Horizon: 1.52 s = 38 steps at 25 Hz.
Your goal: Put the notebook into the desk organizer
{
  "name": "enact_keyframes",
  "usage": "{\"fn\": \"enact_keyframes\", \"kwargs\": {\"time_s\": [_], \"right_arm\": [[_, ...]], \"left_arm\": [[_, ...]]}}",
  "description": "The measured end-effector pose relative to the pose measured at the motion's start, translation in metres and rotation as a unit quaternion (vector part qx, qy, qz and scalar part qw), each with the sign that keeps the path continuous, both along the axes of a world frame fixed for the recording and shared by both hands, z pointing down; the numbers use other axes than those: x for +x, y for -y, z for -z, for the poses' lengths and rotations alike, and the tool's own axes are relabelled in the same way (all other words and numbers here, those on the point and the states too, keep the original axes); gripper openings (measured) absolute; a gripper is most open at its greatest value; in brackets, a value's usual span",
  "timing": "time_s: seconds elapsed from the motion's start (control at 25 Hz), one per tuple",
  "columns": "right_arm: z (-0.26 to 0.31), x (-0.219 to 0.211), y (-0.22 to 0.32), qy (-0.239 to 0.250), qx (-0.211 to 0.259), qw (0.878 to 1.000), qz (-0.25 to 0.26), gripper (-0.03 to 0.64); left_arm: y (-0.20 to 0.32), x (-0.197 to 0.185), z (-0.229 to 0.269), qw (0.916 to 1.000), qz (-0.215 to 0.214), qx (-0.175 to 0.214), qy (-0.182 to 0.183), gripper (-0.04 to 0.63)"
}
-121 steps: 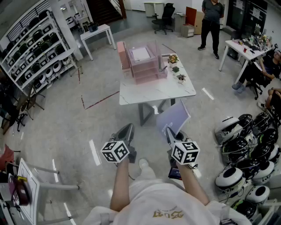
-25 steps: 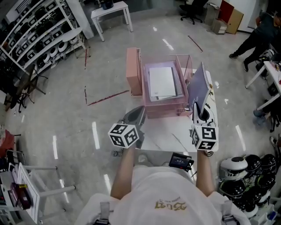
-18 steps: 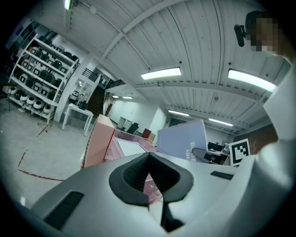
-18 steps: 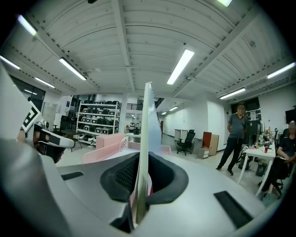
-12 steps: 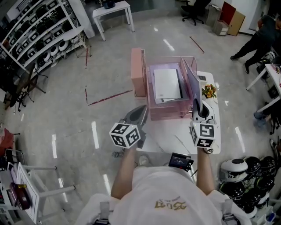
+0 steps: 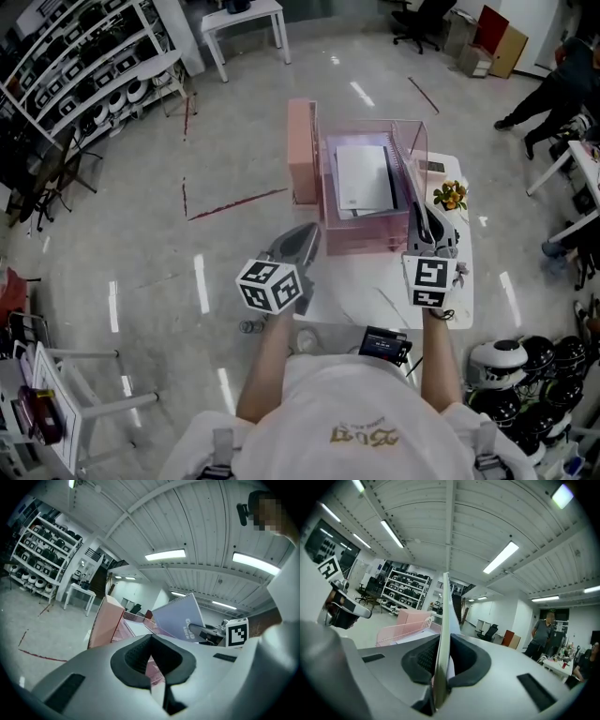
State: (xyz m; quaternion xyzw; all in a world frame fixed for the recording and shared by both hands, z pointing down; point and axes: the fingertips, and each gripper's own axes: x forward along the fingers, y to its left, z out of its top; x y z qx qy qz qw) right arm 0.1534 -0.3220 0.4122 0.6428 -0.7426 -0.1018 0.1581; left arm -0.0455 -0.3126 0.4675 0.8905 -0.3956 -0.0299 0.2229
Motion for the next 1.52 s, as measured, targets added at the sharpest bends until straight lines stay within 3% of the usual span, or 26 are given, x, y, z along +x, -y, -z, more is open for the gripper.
{"fn": "enact_keyframes", "kwargs": {"time_s": [0.68, 1.08, 1.32, 1.52], "right_arm": [[-0.024, -0.062, 0.030, -0.126, 0.021, 0.988, 0.088, 0.043], [-0.082, -0.081, 0.053, -0.183, -0.044, 0.969, 0.159, 0.055], [-0.105, -0.077, 0.063, -0.209, -0.117, 0.952, 0.190, 0.091], [-0.105, -0.077, 0.066, -0.168, -0.155, 0.954, 0.196, 0.110]], "left_arm": [[0.008, -0.026, -0.010, 0.9997, 0.023, -0.012, 0.000, 0.015], [0.010, -0.031, -0.022, 0.9993, 0.028, -0.024, 0.003, 0.015], [0.009, -0.029, -0.028, 0.9992, 0.024, -0.029, 0.010, 0.015], [0.005, -0.018, -0.029, 0.9994, 0.011, -0.029, 0.014, 0.015]]}}
